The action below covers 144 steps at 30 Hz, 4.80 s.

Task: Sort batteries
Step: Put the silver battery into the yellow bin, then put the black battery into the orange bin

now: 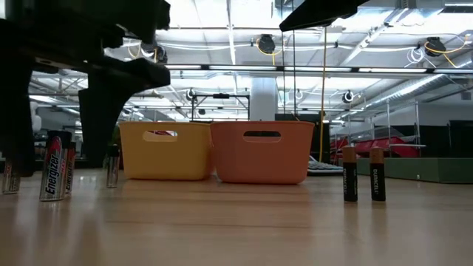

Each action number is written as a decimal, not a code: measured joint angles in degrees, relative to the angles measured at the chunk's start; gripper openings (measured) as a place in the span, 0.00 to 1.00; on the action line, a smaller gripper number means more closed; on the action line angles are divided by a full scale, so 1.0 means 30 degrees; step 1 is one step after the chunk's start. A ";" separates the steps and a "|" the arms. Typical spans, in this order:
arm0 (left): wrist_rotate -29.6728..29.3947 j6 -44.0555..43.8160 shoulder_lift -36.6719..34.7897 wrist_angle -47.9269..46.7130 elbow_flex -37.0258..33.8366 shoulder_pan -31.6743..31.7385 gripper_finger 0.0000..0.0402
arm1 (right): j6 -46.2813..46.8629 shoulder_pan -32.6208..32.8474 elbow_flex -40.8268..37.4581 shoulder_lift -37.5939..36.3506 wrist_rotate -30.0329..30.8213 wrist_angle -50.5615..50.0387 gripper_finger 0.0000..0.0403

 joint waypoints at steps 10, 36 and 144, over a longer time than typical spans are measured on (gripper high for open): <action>0.0198 0.0398 0.0127 0.0138 0.0000 0.0146 0.40 | -0.0017 0.0000 0.0000 0.0000 0.0000 0.0000 0.32; -0.0853 0.0383 -0.1127 0.1398 -0.0007 0.1619 0.14 | 0.0005 0.0000 0.0000 0.0000 0.0000 0.0007 0.32; -1.2314 0.1687 -1.7672 1.3059 -1.4924 0.3871 0.37 | 0.7514 0.0873 -0.2739 0.2583 -0.1729 -0.1251 0.24</action>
